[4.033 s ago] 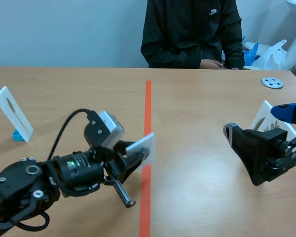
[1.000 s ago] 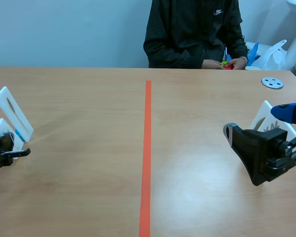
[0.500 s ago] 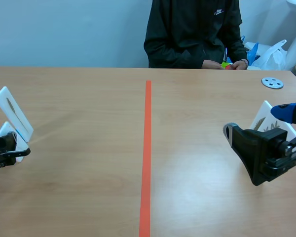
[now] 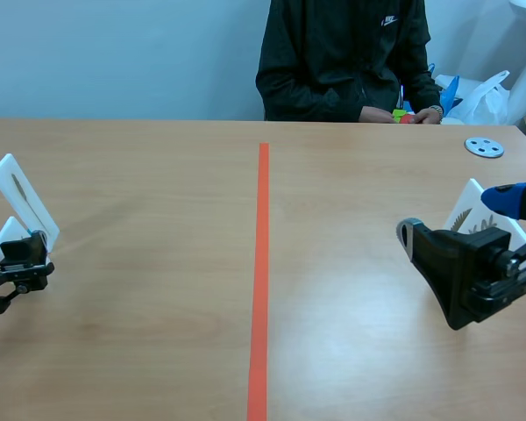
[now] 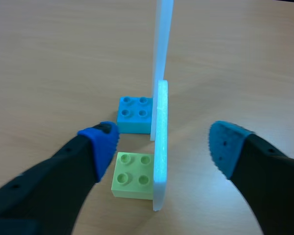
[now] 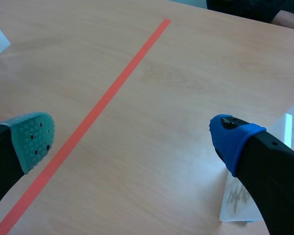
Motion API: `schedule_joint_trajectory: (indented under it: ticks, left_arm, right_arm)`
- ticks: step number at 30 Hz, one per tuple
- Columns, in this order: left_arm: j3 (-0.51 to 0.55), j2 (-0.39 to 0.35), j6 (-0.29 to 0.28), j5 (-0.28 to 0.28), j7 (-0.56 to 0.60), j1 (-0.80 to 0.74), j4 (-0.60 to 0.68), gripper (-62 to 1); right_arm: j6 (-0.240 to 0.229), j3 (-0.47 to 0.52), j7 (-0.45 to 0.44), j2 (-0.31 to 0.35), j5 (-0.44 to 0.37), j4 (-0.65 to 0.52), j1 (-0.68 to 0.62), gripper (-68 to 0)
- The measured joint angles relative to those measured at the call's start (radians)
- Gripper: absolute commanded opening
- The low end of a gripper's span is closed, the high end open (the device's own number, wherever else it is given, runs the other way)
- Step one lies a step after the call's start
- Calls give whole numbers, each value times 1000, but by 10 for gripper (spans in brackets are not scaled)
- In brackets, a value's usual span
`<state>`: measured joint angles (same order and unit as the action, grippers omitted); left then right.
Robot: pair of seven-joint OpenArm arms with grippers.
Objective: Sort the leaf by its shape. The table is split by an orange tape line. A compound leaf with several leaflets goes to the left side, a simple leaf with one blade goes to the right side. Return to the home posture when a red brick is placed on the table.
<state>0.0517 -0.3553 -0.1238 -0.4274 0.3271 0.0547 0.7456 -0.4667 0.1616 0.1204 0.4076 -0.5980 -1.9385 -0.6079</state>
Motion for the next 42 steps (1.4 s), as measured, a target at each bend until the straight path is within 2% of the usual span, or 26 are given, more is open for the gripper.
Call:
schedule_joint_trajectory:
  ticks: [6,9,12,18,22,27,29,33,42]
  left_arm:
    - [6,-19,-2,-1,-1,-31,124,-111]
    - [30,-37,-19,0,-4,-84,235,-50]
    - [55,-63,-66,0,-7,-163,360,9]
    - [119,-80,-176,-2,-33,-358,642,14]
    - [151,-80,-259,-47,-139,-481,861,14]
    - [152,-79,-272,-49,-224,-588,1085,14]
    - [151,-71,-271,-46,-255,-608,1124,14]
    - [137,-25,-270,-33,-375,-607,1110,14]
    - [35,3,-274,-34,-371,-594,1083,14]
  right_arm:
    - [0,0,0,0,0,0,0,4]
    - [0,0,0,0,0,0,0,4]
    - [0,0,0,0,0,0,0,4]
    - [0,0,0,0,0,0,0,4]
    - [0,0,0,0,0,0,0,4]
    - [0,0,-1,0,0,0,0,4]
    - [0,0,-1,0,0,0,0,4]
    - [0,0,-6,0,0,0,0,4]
    - [0,0,-14,0,0,0,0,4]
